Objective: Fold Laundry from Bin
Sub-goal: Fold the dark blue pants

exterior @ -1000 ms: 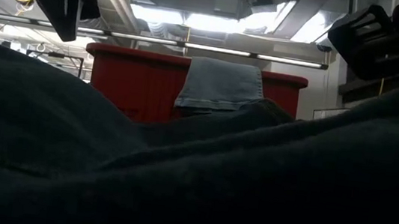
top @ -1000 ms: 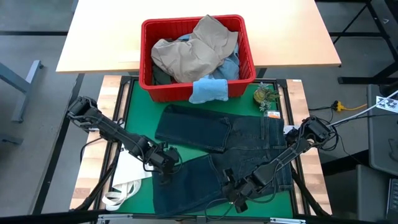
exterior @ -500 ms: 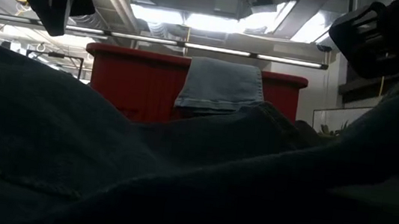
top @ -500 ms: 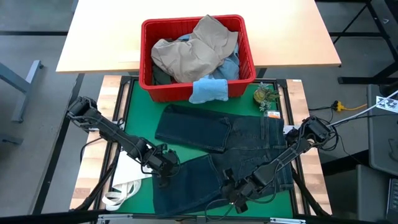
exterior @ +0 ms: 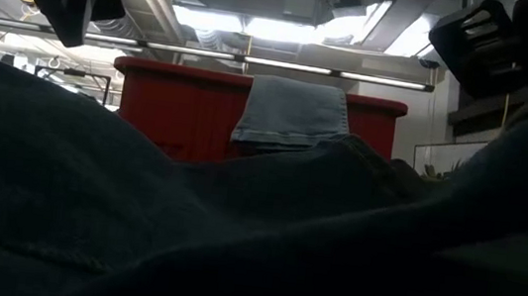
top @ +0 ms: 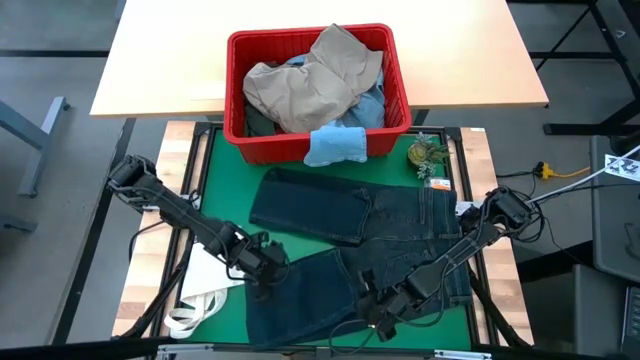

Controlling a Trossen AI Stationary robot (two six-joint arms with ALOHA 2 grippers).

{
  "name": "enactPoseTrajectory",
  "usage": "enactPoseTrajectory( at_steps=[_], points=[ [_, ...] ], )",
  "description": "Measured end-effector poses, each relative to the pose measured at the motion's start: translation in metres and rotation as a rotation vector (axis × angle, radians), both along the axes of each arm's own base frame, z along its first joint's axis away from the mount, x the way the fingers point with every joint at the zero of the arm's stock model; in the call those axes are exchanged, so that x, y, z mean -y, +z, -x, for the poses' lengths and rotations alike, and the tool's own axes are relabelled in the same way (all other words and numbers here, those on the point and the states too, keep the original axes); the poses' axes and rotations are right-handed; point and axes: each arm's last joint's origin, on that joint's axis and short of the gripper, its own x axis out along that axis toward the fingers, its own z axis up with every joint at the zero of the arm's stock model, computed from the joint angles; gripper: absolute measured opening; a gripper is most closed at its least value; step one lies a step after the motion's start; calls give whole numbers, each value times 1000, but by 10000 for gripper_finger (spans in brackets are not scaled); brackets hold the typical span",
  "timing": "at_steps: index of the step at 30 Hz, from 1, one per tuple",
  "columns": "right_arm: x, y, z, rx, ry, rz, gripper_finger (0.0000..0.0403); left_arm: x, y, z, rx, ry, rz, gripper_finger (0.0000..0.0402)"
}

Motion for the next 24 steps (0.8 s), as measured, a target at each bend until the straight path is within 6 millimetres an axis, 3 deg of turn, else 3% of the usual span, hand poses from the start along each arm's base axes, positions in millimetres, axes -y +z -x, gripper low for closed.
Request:
enactPoseTrajectory(
  at_steps=[9, 17, 24],
  points=[
    [2, 21, 8, -1, 53, -71, 5, 6, 0, 3, -3, 7, 14, 135],
    [-2, 11, 15, -170, 144, -186, 4, 6, 0, 3, -6, 26, 23, 135],
    [0, 10, 17, -194, 131, -164, 18, 6, 0, 3, -6, 26, 23, 135]
  ],
)
